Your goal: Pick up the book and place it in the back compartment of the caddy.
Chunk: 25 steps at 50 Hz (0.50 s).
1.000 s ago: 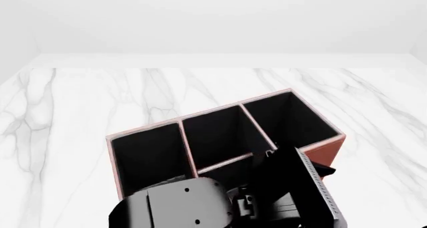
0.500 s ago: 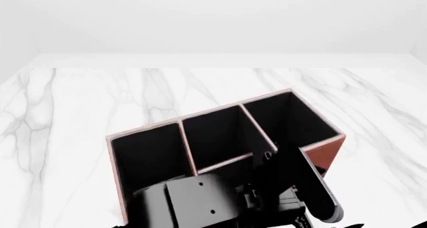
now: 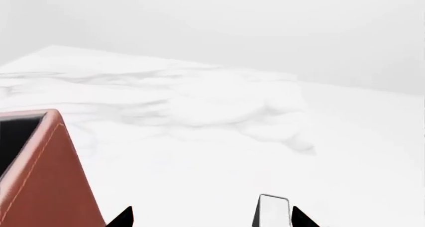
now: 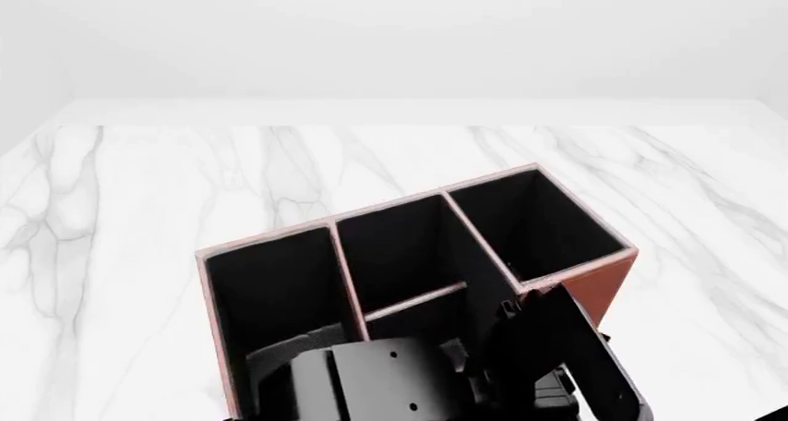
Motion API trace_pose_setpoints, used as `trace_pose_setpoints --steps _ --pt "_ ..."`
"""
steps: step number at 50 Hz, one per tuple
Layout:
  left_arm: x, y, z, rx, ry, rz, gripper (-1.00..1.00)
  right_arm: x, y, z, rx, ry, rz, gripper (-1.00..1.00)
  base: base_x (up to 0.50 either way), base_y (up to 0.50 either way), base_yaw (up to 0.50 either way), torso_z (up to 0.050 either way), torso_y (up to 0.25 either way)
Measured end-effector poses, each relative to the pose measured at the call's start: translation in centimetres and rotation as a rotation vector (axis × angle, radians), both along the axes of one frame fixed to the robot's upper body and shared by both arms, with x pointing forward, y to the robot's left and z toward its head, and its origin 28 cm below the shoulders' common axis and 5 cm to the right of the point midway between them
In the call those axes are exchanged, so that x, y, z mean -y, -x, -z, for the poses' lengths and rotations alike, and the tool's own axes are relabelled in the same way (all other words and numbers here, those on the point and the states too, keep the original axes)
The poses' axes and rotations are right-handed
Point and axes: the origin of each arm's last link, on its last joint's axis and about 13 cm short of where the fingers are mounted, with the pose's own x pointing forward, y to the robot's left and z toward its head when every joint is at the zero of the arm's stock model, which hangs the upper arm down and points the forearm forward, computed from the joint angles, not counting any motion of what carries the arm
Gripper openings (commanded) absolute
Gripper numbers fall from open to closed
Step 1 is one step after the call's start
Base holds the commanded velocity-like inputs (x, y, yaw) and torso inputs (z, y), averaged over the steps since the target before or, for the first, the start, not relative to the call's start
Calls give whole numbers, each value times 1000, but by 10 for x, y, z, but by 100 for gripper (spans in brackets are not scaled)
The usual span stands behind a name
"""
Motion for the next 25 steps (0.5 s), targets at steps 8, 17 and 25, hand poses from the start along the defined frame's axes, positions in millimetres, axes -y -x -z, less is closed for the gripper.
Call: trace_pose_setpoints --steps 8,17,25 --pt "4 4 1 -6 -1 4 100 0 0 0 -1 -1 -2 100 0 0 0 0 0" --pt "11 8 3 -23 -2 -1 100 0 0 0 -3 -2 -2 100 0 0 0 0 0" --pt "17 11 4 -51 -12 -31 100 0 0 0 -5 -4 -1 100 0 0 0 0 0"
